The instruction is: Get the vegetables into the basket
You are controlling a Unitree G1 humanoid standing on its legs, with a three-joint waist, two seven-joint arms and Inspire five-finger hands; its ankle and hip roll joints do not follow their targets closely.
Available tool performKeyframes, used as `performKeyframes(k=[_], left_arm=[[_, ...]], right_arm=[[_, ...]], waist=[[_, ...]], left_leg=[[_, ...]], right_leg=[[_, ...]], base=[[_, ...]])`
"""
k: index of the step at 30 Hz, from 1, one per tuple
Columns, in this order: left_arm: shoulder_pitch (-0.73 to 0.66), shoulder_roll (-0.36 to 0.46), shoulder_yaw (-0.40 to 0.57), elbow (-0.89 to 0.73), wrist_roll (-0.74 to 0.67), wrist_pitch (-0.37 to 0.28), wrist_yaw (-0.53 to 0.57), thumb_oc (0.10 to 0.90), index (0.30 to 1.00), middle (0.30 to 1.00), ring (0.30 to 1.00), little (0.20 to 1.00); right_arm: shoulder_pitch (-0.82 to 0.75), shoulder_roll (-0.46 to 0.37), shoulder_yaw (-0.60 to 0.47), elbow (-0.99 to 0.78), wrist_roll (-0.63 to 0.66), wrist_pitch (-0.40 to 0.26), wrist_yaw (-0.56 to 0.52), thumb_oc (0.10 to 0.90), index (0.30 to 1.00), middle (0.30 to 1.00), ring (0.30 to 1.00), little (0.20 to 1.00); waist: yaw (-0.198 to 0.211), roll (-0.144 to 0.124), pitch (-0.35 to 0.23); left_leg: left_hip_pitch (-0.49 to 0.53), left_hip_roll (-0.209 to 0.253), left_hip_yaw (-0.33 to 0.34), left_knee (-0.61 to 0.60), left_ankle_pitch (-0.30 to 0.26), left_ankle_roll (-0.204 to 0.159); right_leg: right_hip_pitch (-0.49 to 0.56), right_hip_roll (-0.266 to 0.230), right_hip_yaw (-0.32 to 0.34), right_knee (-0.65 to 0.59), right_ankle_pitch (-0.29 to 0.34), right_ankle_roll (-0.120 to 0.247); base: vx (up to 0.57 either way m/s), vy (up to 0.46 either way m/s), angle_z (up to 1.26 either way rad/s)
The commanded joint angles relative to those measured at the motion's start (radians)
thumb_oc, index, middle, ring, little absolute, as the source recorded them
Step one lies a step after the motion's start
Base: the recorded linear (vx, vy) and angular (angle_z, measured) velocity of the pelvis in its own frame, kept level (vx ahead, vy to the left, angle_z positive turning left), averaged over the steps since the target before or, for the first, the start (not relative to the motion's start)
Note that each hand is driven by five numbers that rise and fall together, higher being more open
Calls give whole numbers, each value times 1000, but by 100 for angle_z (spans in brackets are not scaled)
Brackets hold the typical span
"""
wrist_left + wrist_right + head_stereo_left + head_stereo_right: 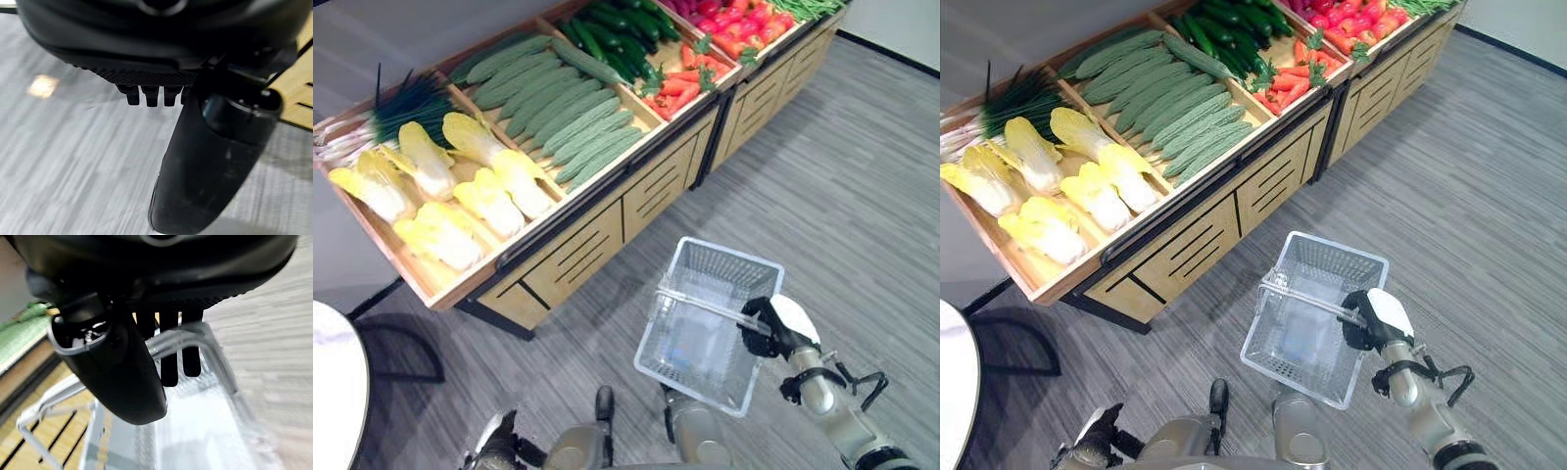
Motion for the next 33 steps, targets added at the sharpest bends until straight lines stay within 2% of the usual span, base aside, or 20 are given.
performKeyframes(k=[1,6,10,11,12,13,14,16,18,19,21,23,29,33], left_arm=[[-30,46,29,16,-23,-5,23,900,1000,1000,1000,1000],[-39,32,6,14,-25,-1,21,900,1000,1000,1000,1000],[-48,29,0,10,-29,0,23,900,1000,1000,1000,1000],[-69,25,-14,-4,-38,1,31,900,1000,1000,1000,1000],[-76,23,-18,-7,-42,1,33,900,1000,1000,1000,1000],[-80,21,-24,-14,-44,0,34,900,1000,1000,1000,1000],[-88,20,-33,-21,-44,1,33,900,1000,1000,1000,1000],[-104,21,-58,-45,-45,-1,34,900,1000,1000,1000,1000],[-118,25,-75,-49,-35,1,37,900,1000,1000,1000,1000],[-117,25,-79,-50,-32,1,38,900,1000,1000,1000,1000],[-116,31,-79,-48,-30,1,38,900,1000,1000,1000,1000],[-102,36,-71,-38,-26,8,36,900,1000,1000,1000,1000],[-85,52,-41,-34,-17,9,46,900,1000,1000,1000,1000],[-86,62,-27,-39,-30,4,59,900,1000,1000,1000,1000]], right_arm=[[-57,-86,-94,-138,39,-73,-54,400,300,300,300,300],[-39,-114,-105,-149,50,-74,-49,400,300,300,300,300],[-34,-119,-107,-144,51,-73,-49,400,300,300,300,300],[-25,-122,-119,-134,57,-66,-63,400,300,300,300,300],[-24,-123,-120,-131,56,-64,-66,400,300,300,300,300],[-19,-123,-124,-127,57,-61,-73,400,300,300,300,300],[-8,-125,-137,-124,59,-58,-80,400,300,300,300,300],[6,-126,-157,-118,61,-47,-92,400,300,300,300,300],[17,-117,-173,-111,64,-40,-106,400,300,300,300,300],[15,-114,-174,-105,65,-39,-113,400,300,300,300,300],[10,-111,-172,-100,66,-39,-118,400,300,300,300,300],[8,-90,-156,-99,56,-32,-114,400,300,300,300,300],[-17,-22,-123,-50,59,-22,-113,400,300,300,300,300],[-27,-5,-109,-28,58,-18,-114,400,300,300,300,300]], waist=[[-5,-11,-51],[-7,10,-61],[-11,17,-61],[-20,20,-60],[-27,20,-60],[-35,22,-59],[-49,25,-57],[-59,32,-46],[-60,43,-43],[-59,43,-42],[-55,39,-40],[-49,34,-44],[-24,-6,-52],[-14,-21,-60]], left_leg=[[76,2,-25,23,-29,-15],[59,39,-63,27,17,-47],[46,50,-76,30,32,-57],[20,74,-48,41,54,-75],[11,80,-23,53,56,-77],[3,91,24,60,62,-79],[-6,119,100,44,79,-80],[-43,149,186,-3,106,-88],[-102,168,212,-51,160,-96],[-122,169,197,-49,172,-99],[-136,170,190,-48,184,-100],[-105,151,199,-80,161,-83],[-54,108,263,-135,144,-43],[-42,101,274,-147,138,-37]], right_leg=[[-16,-19,11,-3,69,28],[0,-3,-38,6,25,-2],[3,-4,-57,9,9,-13],[17,-20,-96,-3,-7,-26],[23,-27,-106,-6,-9,-29],[34,-38,-124,-10,-14,-31],[45,-56,-150,-13,-20,-30],[59,-87,-190,-19,-28,-24],[74,-109,-228,-29,-30,-11],[79,-114,-233,-31,-29,-10],[86,-114,-229,-29,-30,-9],[93,-112,-207,-19,-38,1],[88,-132,-135,-23,-4,38],[87,-141,-125,-38,12,52]], base=[[136,-246,27],[91,-204,48],[29,-140,26],[15,-177,51],[18,-192,74],[-6,-42,84],[-45,0,87],[-85,23,111],[-27,41,118],[27,41,67],[96,100,41],[145,237,-12],[62,211,-53],[24,92,-21]])
